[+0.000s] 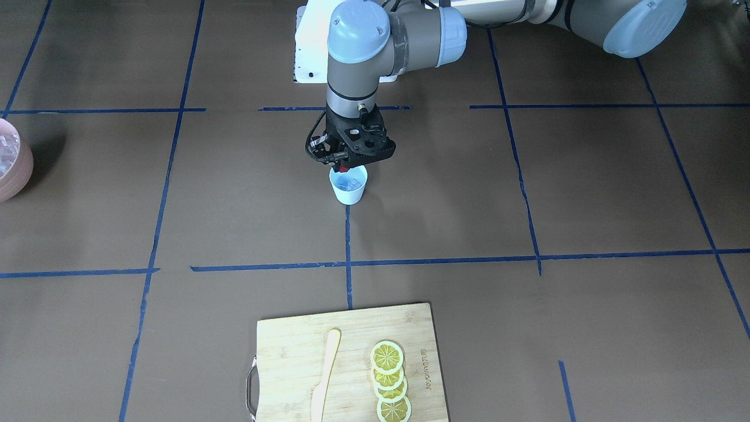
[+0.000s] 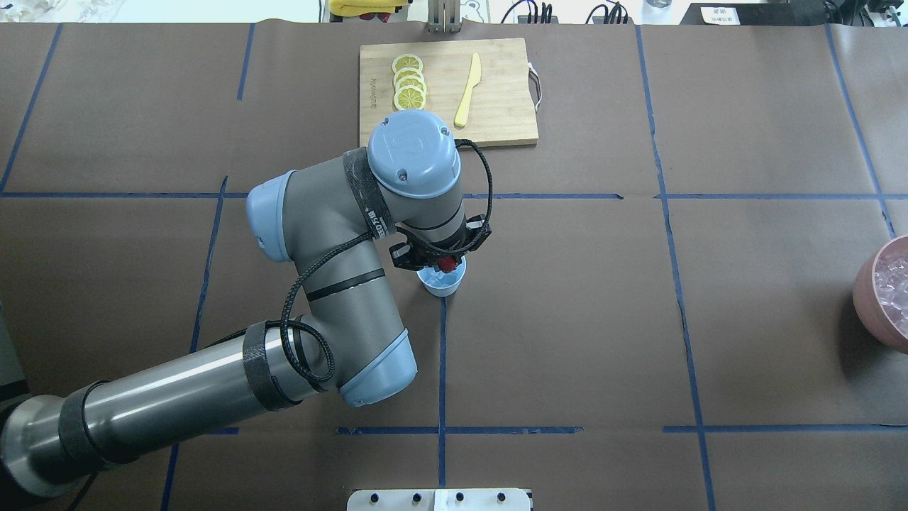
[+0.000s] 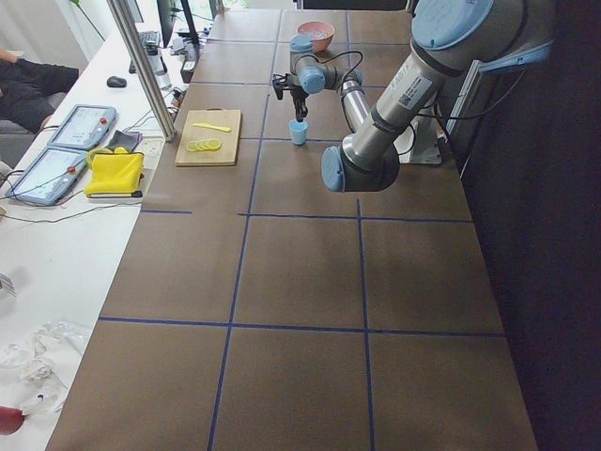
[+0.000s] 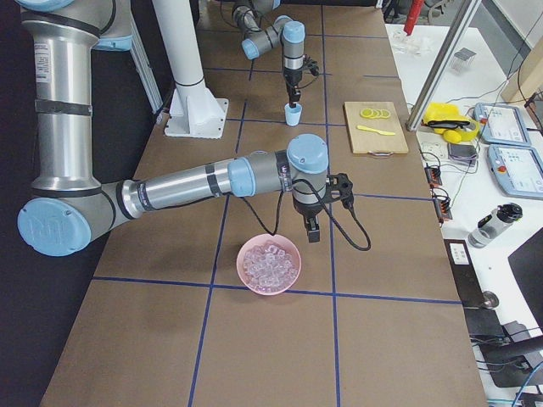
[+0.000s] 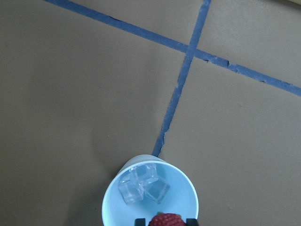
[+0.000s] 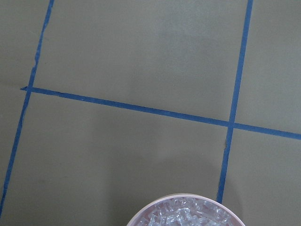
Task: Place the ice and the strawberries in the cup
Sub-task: 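Open the left gripper to drop the strawberry into the cup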
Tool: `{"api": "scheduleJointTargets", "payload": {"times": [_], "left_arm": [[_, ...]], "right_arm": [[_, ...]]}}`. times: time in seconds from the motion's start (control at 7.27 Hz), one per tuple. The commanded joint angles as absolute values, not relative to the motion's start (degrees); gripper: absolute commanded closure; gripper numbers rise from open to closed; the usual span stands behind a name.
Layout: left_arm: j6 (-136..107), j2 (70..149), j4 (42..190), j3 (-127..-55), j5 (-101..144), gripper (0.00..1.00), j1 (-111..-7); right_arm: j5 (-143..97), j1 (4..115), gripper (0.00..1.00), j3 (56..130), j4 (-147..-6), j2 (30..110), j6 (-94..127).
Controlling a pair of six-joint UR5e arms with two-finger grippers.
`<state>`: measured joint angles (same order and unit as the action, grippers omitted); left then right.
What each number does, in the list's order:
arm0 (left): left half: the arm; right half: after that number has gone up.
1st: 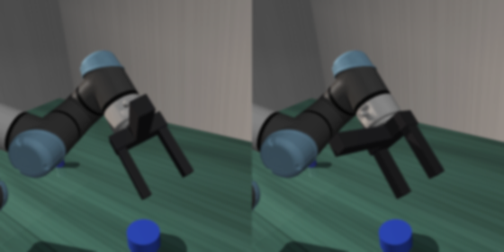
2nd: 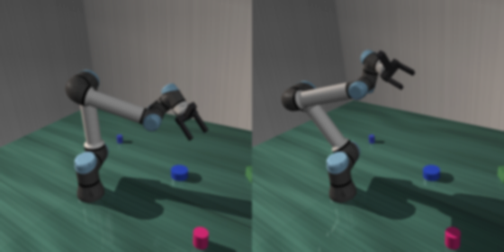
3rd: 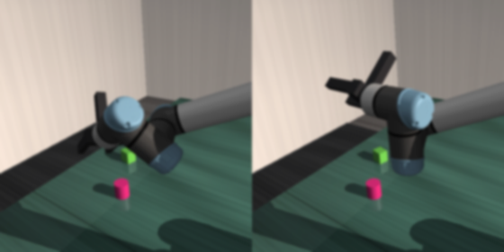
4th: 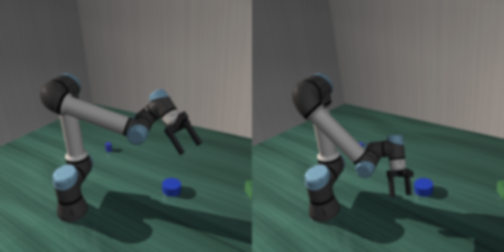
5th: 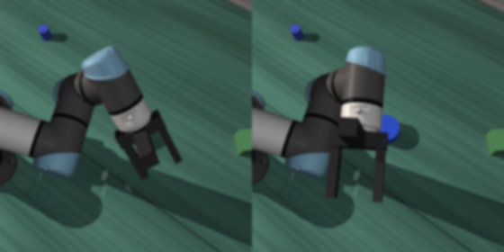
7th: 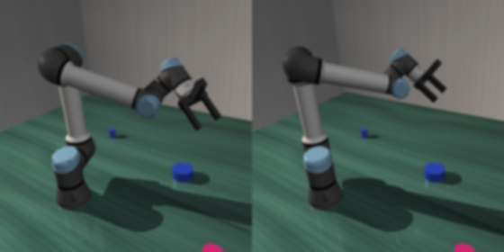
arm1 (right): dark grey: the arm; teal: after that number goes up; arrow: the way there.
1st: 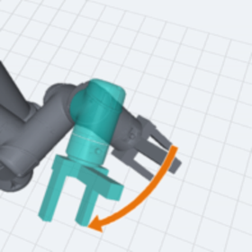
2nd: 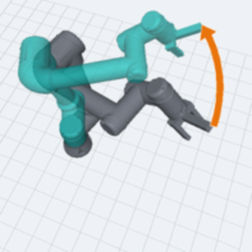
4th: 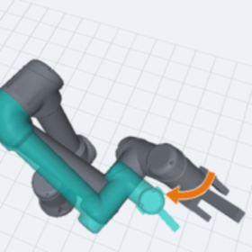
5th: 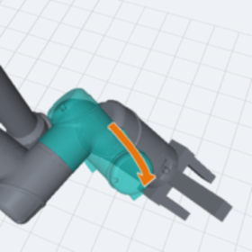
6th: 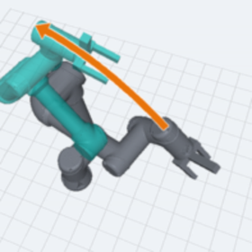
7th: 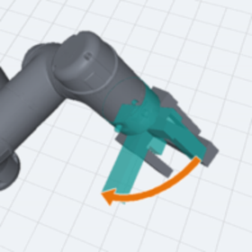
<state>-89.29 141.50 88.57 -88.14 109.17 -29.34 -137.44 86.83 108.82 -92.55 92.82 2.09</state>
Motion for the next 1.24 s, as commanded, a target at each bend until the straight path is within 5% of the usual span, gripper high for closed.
{"api": "scheduleJointTargets", "payload": {"times": [0.0,0.14,0.28,0.83,1.1], "left_arm": [[-89.2,140.8,88.6,-88.2,109.1,0.89,-29.3],[-89.2,140.5,88.6,-88.8,109.1,0.36,-29.3],[-89.2,140.1,88.5,-89.0,109.0,0.00,-29.4],[-88.9,139.6,87.2,-91.3,109.2,0.00,-31.4],[-77.9,133.8,80.4,-99.6,110.3,0.00,-35.4]], "right_arm": [[-137.5,86.8,0.01,109.0,-92.5,92.8,2.1],[-137.5,86.8,0.01,108.9,-92.5,92.9,2.1],[-137.6,86.8,0.01,108.9,-92.6,92.9,2.1],[-137.2,86.8,0.01,108.6,-92.5,92.9,1.9],[-136.9,86.8,0.01,106.6,-92.3,92.6,1.9]]}}
